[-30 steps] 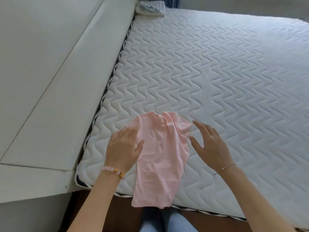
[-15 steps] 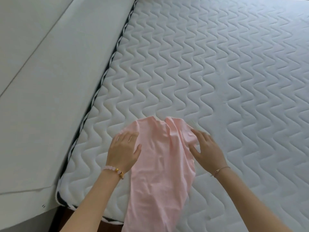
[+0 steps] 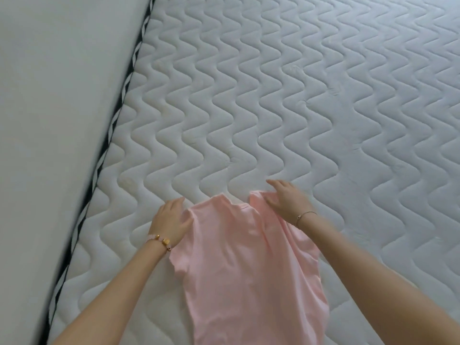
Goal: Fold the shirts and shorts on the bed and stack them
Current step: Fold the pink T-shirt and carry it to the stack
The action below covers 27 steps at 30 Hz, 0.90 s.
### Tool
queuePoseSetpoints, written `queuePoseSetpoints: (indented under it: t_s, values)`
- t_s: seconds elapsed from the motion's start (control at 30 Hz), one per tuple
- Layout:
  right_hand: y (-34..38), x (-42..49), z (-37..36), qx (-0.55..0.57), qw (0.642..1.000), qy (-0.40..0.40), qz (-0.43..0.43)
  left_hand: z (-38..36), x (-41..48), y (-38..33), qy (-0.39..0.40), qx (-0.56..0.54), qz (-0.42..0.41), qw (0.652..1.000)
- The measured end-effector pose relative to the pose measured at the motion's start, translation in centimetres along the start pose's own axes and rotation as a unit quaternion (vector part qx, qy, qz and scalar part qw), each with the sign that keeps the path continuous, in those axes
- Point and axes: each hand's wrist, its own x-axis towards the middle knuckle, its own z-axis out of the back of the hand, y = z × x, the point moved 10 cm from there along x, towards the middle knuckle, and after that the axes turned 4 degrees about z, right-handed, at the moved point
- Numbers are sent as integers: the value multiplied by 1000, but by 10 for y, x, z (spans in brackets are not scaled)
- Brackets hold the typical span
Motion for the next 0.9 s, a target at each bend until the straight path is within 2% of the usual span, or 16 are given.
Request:
queuePoseSetpoints:
  t_s: [0.23,0.4,0.57,0.63,0.7,0.8,0.9]
  values:
    - [-3,16,-13,-26,999,36,-15,-8,17,14,44,-76,63,994]
    - [-15,21,-22,52,995,56,-69,-21,17,12,88,-154,77,981]
    - [-22,22,-20,123,989,40,-68,-13,17,1,41,-209,48,976]
    - [-25,24,-10,133,990,11,-49,-3,19,2,7,-217,37,975]
    - [-37,25,11,149,986,-55,-48,9,24,9,-25,-228,39,973]
    - [-71,27,47,193,965,-157,-84,31,38,23,-78,-238,53,967]
    - [-100,34,64,203,953,-189,-122,48,65,18,-108,-216,46,969]
